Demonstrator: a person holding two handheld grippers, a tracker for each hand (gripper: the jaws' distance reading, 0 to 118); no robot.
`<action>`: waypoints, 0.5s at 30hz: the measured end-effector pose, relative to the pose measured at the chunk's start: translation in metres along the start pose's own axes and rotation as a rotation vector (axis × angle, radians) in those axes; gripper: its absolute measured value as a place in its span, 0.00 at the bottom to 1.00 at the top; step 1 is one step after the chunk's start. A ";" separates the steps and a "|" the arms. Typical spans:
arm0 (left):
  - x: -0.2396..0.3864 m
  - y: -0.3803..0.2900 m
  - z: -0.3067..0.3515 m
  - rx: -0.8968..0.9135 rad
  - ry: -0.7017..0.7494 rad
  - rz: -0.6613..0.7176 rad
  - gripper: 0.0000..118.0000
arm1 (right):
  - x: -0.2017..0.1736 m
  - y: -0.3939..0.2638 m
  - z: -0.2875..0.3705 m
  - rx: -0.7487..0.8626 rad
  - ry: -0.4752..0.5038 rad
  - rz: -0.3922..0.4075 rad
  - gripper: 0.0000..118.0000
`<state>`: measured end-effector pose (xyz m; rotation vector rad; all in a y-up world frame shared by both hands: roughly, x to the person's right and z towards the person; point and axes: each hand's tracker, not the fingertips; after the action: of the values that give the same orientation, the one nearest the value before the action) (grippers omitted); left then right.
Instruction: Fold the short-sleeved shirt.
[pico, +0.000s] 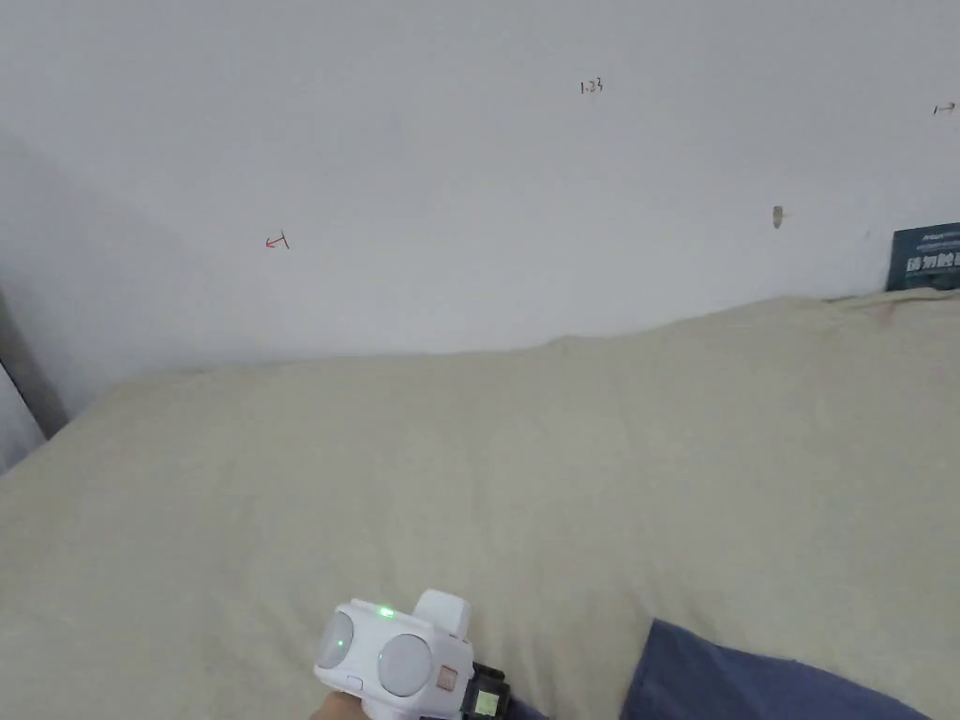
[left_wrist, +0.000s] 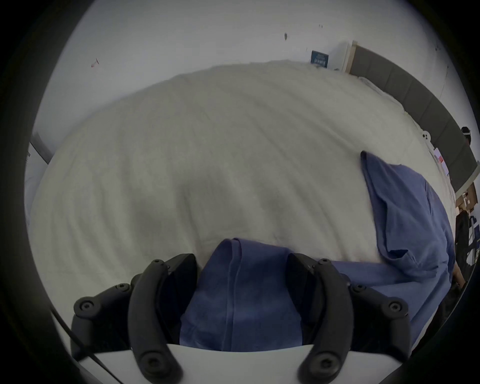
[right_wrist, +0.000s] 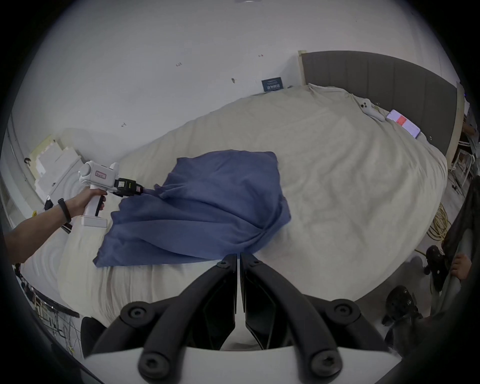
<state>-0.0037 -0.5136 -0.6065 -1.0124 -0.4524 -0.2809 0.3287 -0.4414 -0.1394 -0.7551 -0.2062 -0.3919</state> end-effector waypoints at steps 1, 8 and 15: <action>0.003 -0.001 0.002 0.001 0.011 -0.011 0.57 | 0.001 0.000 0.000 -0.002 -0.001 -0.003 0.02; 0.029 -0.006 0.007 -0.018 0.070 -0.137 0.04 | 0.004 0.014 -0.010 0.011 0.016 0.039 0.02; 0.037 0.003 -0.006 -0.094 0.113 -0.122 0.04 | -0.003 0.135 -0.077 -0.003 0.035 0.417 0.79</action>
<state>0.0311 -0.5179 -0.5940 -1.0567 -0.4017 -0.4696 0.3856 -0.4060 -0.2795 -0.7721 -0.0126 -0.0098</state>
